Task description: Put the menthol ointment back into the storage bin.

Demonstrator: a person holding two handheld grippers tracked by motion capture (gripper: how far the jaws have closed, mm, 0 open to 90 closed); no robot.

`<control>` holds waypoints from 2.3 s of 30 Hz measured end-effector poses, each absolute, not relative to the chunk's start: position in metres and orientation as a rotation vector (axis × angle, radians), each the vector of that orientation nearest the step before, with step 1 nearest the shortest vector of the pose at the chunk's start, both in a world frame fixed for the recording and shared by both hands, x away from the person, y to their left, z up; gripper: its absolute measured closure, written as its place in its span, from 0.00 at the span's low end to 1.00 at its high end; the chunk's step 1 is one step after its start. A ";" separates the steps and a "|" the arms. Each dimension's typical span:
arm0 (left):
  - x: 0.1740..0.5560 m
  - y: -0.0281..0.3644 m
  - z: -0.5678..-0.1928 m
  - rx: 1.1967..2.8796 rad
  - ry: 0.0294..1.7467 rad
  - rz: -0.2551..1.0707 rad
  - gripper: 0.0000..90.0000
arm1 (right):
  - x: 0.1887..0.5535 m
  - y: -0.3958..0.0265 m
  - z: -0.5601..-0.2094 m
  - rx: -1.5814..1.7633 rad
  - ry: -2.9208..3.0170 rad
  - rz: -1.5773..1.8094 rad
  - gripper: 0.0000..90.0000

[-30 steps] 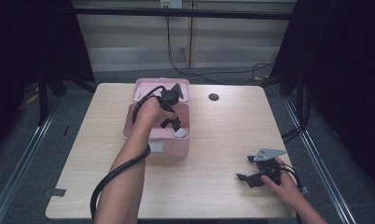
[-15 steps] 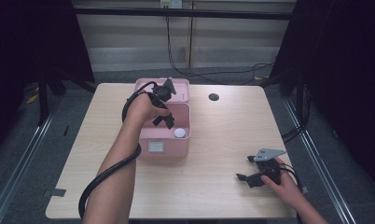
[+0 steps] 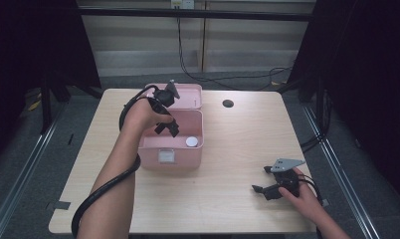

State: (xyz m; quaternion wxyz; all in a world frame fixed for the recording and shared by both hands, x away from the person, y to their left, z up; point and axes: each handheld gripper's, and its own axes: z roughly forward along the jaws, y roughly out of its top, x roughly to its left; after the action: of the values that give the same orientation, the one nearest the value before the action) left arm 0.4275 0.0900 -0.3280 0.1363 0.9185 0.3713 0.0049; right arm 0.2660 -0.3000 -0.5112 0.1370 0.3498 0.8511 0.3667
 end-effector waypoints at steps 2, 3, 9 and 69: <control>0.427 0.093 -0.326 2.655 1.081 0.016 0.24 | 0.266 -0.300 -0.511 1.012 2.463 1.061 0.12; 0.426 0.095 -0.326 2.654 1.084 0.016 0.24 | 0.266 -0.300 -0.511 1.012 2.463 1.061 0.12; 0.423 0.104 -0.322 2.656 1.096 0.015 0.24 | 0.266 -0.300 -0.511 1.012 2.463 1.061 0.12; 0.371 0.227 -0.328 2.496 1.255 0.063 0.23 | 0.266 -0.300 -0.511 1.014 2.460 1.062 0.12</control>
State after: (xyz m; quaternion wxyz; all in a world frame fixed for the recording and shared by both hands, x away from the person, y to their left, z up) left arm 0.3712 0.2273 -0.3276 0.1728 0.8798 0.4423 0.0221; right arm 0.2659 -0.2999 -0.5113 0.1379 0.3506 0.8505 0.3671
